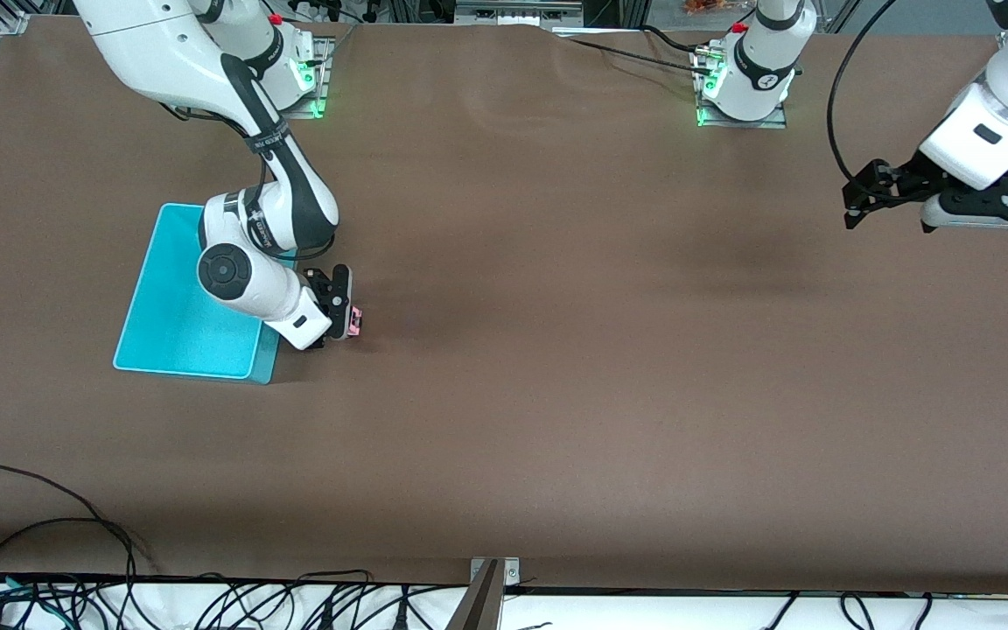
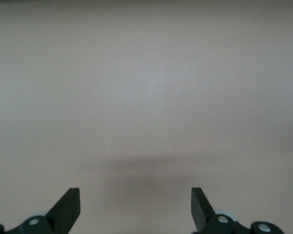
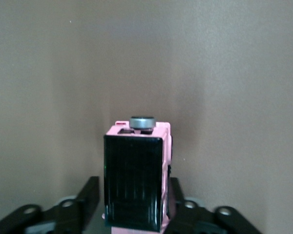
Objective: Wind and store pink jeep toy
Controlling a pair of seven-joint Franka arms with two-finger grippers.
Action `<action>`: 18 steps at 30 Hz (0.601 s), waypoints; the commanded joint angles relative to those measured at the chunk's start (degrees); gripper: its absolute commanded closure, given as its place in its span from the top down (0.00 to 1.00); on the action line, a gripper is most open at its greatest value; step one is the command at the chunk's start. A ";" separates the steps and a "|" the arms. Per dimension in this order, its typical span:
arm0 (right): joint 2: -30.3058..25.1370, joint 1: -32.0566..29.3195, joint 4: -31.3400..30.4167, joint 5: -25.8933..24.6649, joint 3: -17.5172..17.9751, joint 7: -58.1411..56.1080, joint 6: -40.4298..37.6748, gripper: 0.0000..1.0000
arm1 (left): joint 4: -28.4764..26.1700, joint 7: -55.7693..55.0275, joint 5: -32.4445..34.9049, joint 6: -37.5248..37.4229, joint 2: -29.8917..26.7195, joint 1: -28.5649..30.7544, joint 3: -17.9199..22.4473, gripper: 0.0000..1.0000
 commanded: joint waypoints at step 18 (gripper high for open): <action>-3.77 -0.35 23.41 0.63 -2.30 0.02 -36.42 0.29 | 5.17 -0.23 1.84 -3.12 2.36 0.47 -1.11 1.00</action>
